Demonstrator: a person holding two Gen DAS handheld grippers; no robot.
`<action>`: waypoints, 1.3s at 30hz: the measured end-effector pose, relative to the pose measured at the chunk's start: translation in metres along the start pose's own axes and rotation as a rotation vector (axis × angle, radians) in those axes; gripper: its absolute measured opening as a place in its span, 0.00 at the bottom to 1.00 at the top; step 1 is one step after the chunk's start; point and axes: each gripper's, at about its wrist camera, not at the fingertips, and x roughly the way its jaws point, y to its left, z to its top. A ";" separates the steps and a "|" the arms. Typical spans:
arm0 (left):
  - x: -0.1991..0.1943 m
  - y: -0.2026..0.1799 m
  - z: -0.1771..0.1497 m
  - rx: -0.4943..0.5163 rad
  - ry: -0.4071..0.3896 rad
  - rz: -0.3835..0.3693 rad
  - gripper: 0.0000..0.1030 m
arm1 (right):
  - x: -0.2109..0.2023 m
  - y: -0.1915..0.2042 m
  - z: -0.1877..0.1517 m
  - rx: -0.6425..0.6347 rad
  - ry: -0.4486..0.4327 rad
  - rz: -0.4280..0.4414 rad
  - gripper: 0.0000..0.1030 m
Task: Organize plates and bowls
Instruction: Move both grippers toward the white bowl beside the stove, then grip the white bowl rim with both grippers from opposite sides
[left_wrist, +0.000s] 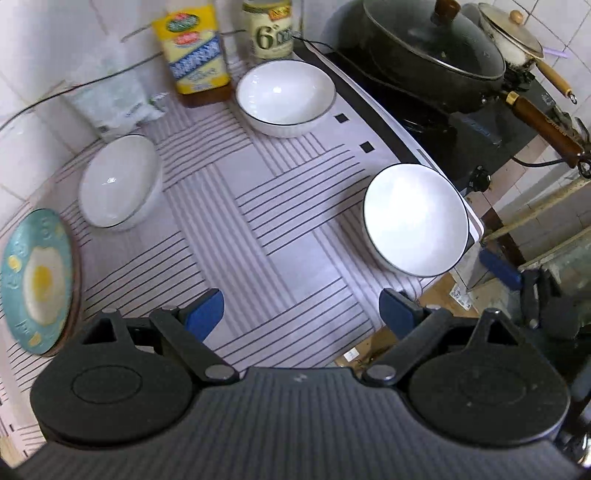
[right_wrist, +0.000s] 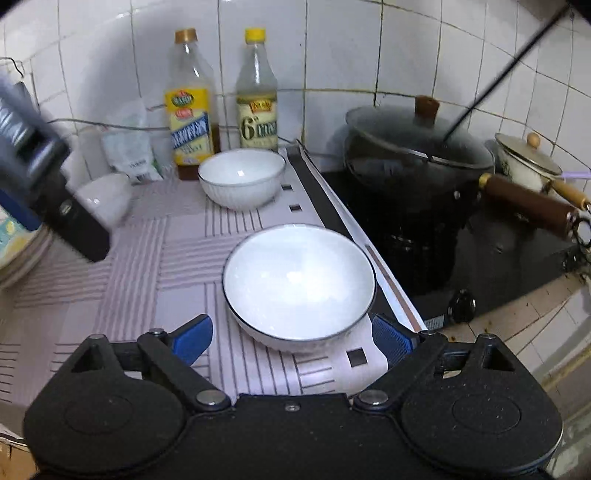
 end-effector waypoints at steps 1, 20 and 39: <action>0.005 -0.002 0.003 0.001 0.005 -0.007 0.89 | 0.003 0.000 -0.002 -0.001 0.006 0.001 0.93; 0.108 -0.036 0.038 0.009 0.057 -0.123 0.35 | 0.075 -0.013 -0.035 -0.021 -0.133 0.050 0.95; 0.085 -0.012 0.021 -0.005 -0.012 -0.128 0.11 | 0.072 0.008 -0.028 -0.066 -0.175 0.108 0.94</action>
